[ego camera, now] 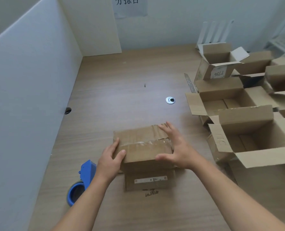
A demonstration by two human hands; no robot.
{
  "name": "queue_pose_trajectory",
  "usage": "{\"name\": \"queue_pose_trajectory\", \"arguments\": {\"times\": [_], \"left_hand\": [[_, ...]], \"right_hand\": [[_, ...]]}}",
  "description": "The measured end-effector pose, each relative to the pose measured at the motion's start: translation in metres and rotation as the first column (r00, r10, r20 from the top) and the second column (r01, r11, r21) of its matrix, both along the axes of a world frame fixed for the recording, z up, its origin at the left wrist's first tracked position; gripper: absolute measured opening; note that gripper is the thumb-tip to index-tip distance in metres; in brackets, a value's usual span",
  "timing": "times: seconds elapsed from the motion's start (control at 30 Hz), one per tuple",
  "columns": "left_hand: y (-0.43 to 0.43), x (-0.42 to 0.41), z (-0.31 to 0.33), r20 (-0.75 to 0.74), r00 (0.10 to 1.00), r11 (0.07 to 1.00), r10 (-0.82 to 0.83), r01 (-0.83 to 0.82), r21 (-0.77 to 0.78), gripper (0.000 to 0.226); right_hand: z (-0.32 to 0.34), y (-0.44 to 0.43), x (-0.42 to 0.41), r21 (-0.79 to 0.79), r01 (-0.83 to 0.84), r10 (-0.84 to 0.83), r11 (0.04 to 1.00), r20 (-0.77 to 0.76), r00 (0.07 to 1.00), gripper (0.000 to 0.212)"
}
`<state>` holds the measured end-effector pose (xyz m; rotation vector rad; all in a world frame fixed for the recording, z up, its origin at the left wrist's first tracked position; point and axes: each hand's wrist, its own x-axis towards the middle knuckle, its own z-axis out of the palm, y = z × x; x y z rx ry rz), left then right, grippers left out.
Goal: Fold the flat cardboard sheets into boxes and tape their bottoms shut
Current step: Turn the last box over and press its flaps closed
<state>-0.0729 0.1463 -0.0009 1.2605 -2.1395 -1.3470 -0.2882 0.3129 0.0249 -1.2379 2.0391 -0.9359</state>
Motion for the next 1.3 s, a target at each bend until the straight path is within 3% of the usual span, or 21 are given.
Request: {"name": "queue_pose_trajectory", "arguments": {"times": [0.1,0.3,0.4,0.47,0.53,0.73,1.1,1.23,1.3], "left_hand": [[0.008,0.006,-0.008,0.026,0.998,0.998,-0.049,0.05,-0.026,0.058],[0.017,0.002,-0.007,0.07,0.995,0.994,-0.065,0.07,-0.08,0.06],[0.019,0.008,-0.009,0.076,0.996,0.993,-0.045,0.052,-0.102,0.059],[0.021,0.009,-0.01,0.07,0.997,0.995,-0.036,0.043,-0.095,0.057],[0.023,0.007,-0.01,0.043,0.999,0.997,-0.026,0.029,-0.067,0.055],[0.023,0.003,-0.01,0.022,1.0,1.0,0.017,-0.017,-0.025,0.056],[0.013,0.021,-0.017,-0.011,0.999,0.998,0.042,-0.043,-0.044,0.049],[0.0,0.056,-0.026,0.161,0.979,0.964,0.127,-0.084,-0.252,0.044],[-0.007,0.075,-0.032,0.316,0.93,0.944,0.186,-0.08,-0.32,0.049]], "right_hand": [[-0.02,0.007,0.001,0.203,-0.077,0.096,0.976,-0.083,0.992,0.103],[-0.033,0.011,0.011,0.233,-0.026,0.053,0.972,-0.111,0.992,0.091],[-0.018,0.004,0.018,0.336,-0.027,0.134,0.941,-0.302,0.944,0.087],[-0.014,-0.004,0.027,0.314,-0.029,0.174,0.949,-0.446,0.878,0.087],[-0.015,-0.013,0.038,0.261,-0.032,0.163,0.965,-0.497,0.852,0.086],[-0.038,-0.028,0.072,0.123,0.044,0.041,0.991,-0.615,0.788,0.052],[-0.04,-0.027,0.067,0.114,0.048,0.034,0.992,-0.624,0.781,0.048],[-0.038,-0.025,0.066,0.136,0.042,0.048,0.99,-0.597,0.8,0.05],[-0.038,-0.026,0.064,0.153,0.037,0.059,0.988,-0.578,0.814,0.054]]}}
